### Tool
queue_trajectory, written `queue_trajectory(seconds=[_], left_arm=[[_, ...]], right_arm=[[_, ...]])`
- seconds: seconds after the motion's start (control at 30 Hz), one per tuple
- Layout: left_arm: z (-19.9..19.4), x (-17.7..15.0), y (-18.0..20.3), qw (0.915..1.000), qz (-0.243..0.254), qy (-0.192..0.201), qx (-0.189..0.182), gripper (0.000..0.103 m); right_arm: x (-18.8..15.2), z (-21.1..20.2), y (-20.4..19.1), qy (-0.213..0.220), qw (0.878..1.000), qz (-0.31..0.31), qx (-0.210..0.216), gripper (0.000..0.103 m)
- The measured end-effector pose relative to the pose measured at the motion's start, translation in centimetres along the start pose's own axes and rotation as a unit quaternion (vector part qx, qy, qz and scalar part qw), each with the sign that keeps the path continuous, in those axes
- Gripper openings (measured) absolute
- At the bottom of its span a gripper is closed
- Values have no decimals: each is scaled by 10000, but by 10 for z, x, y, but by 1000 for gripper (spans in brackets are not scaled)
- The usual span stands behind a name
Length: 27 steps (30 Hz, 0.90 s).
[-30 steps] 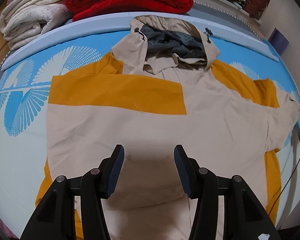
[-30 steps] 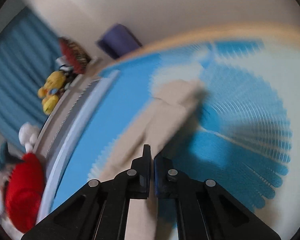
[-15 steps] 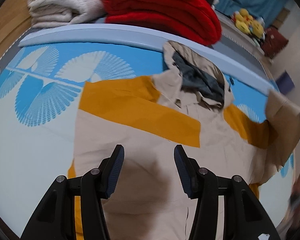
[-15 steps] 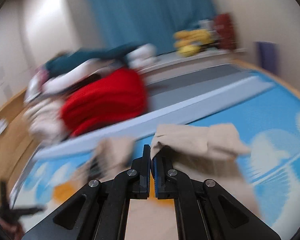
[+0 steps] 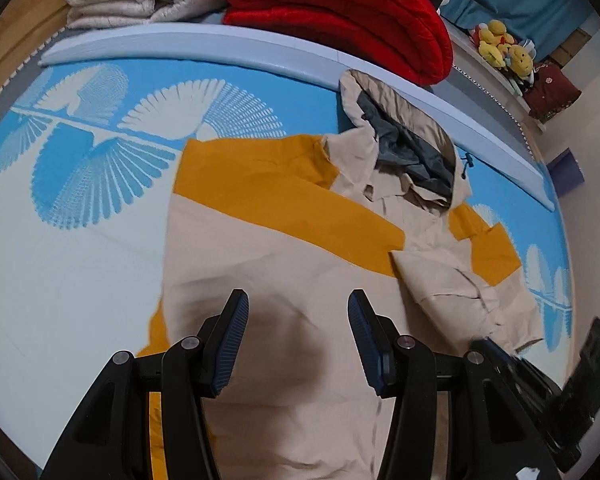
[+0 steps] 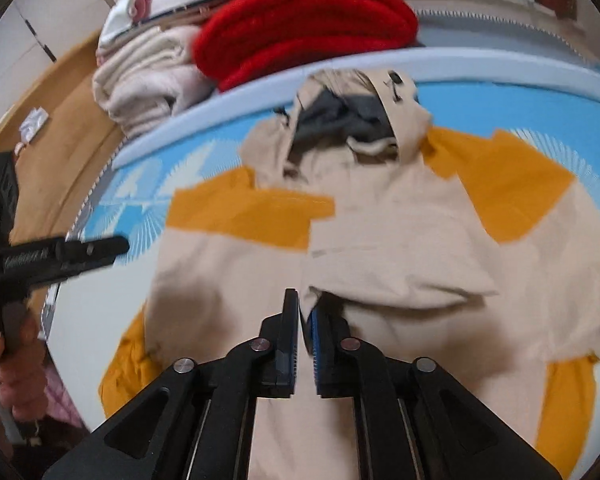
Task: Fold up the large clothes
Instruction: 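Fold the held sleeve across the jacket front with the right gripper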
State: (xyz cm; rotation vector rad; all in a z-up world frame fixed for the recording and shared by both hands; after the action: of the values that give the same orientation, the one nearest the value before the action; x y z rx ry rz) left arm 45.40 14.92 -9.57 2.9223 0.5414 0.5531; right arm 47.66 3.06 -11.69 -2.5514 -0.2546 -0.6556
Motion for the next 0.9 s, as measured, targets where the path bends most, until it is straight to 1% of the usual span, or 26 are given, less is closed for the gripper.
queue_trajectory(seconds=[0.07,0.1,0.17,0.23,0.27,0.3,0.33,0.37,0.4,0.47,0.5,0.6,0.67,0.73,0.77,0.8,0.83,0.87,0.9], left_arm=[[0,0,5,10000,30,-14,-42,48],[0,-1,8,10000,63,-3,-36,48],[1,-3,16,9999,127,23,-39,48],[5,-8,29,9997,227,7,-71,48],[8,-12,38,9995,295,-10,-102,48],[10,-15,46,9992,370,-28,-131,48],[14,-19,56,9987,478,-47,-165,48],[17,-24,67,9979,608,-65,-199,48],[21,-30,81,9968,766,-89,-230,48],[30,-43,107,9934,1079,-177,-358,48],[33,-49,118,9916,1205,-222,-424,48],[43,-66,150,9837,1667,-317,-593,48],[51,-76,164,9794,1890,-359,-617,48],[61,-84,175,9765,2020,-418,-624,48],[67,-87,180,9754,2063,-466,-620,48],[71,-90,182,9747,2091,-498,-613,48],[76,-92,184,9739,2128,-530,-588,48],[81,-95,186,9730,2172,-555,-548,48],[87,-98,188,9719,2230,-586,-476,50]], right_arm=[[-11,-33,7,-20,9999,-106,-25,25],[-12,-48,8,50,9999,-148,-38,30],[-9,-71,14,160,9996,-136,-204,46],[-10,-93,24,312,9989,-70,-336,47],[-10,-102,32,408,9979,-4,-506,47],[-12,-111,47,561,9953,159,-772,47],[-13,-117,60,676,9927,372,-927,48],[-16,-119,75,743,9895,671,-1043,48],[-23,-117,101,683,9836,1190,-1167,48],[-34,-106,135,388,9709,2002,-1255,48],[-43,-97,155,235,9620,2478,-1123,48],[-54,-78,183,35,9463,3127,-817,48],[-52,-74,186,89,9432,3265,-605,48],[-45,-70,183,150,9461,3213,-376,48],[-42,-69,181,177,9471,3189,-306,44],[-38,-69,179,242,9476,3176,-240,35],[-36,-63,173,247,9493,3129,-162,3],[-34,-62,169,230,9513,3073,-81,0],[-33,-60,163,219,9525,3036,9,0]])
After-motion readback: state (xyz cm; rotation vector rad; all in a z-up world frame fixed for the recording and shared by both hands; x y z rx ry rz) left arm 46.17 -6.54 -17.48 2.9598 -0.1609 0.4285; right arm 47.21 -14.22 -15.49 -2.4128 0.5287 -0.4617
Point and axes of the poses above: each gripper's, at about its wrist camera, not at the fingertips, and z roughly the way its jaws point, y to its right, x to its top, the point moved 5 cm from there along z, roughly the way its jaws point, and after that the axes turned 7 degrees about x, right-handed, at the moved point
